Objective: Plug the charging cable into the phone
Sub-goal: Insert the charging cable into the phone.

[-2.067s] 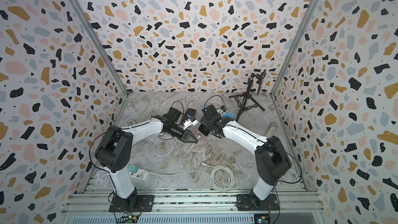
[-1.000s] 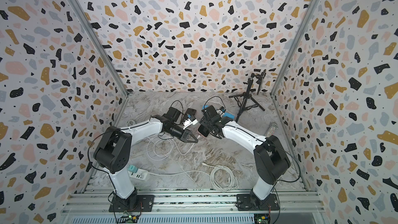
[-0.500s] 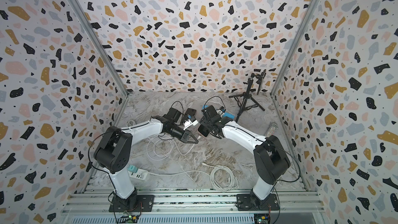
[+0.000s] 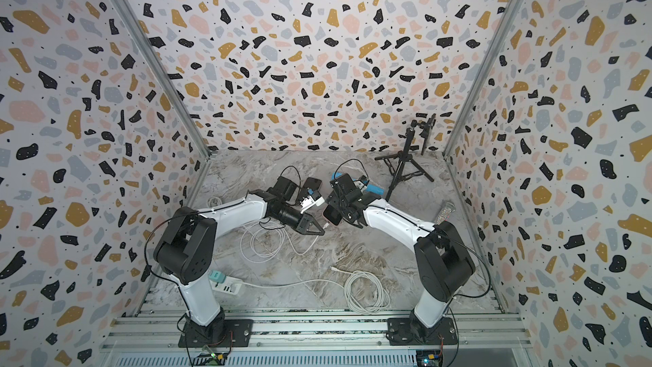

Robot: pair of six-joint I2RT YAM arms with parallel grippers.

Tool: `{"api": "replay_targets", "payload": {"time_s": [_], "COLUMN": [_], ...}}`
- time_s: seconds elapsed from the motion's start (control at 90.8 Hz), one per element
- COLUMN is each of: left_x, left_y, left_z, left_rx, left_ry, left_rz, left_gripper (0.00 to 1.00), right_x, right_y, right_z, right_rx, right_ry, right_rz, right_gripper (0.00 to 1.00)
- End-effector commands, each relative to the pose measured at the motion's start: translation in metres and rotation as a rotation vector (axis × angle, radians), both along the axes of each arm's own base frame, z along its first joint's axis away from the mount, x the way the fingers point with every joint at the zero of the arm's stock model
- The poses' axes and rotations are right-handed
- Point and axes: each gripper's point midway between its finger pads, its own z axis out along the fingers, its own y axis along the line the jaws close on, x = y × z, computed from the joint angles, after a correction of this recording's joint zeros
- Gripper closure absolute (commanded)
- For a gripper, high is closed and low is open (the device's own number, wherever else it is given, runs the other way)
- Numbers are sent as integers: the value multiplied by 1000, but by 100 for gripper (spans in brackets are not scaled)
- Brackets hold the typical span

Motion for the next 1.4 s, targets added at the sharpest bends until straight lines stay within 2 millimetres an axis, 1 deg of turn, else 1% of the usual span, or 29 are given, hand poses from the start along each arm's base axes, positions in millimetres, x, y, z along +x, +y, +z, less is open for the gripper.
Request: {"api": "replay_targets", "payload": {"time_s": [0.0,0.363,0.463,0.639,0.716,0.837,0.903,1.024,1.222,1.388], "left_x": [6,11,18,34,40,47,49,45,39,38], "left_y": [0,2,2,2,0,-5,-7,-9,-9,-8], "left_z": [14,8,6,1,4,14,17,20,15,6], "left_rx": [-13,16,35,72,66,35,25,5,2,13], "left_ry": [-71,-99,-125,-187,-202,-209,-205,-180,-120,-67], "left_rz": [-2,10,27,71,89,102,104,99,103,119], "left_gripper": [100,100,100,100,100,100,100,100,100,100], "right_x": [-1,-4,-7,-12,-14,-17,-18,-19,-15,-13], "right_y": [9,16,17,27,28,31,29,25,14,5], "right_z": [19,19,16,13,12,4,-2,-6,6,14], "right_rx": [49,55,58,76,63,45,22,-3,-50,-79], "right_ry": [-40,-34,-19,2,6,29,39,44,-4,-37], "right_rz": [13,33,29,37,38,44,42,34,16,-6], "right_gripper": [32,32,32,33,33,33,33,33,33,32]}}
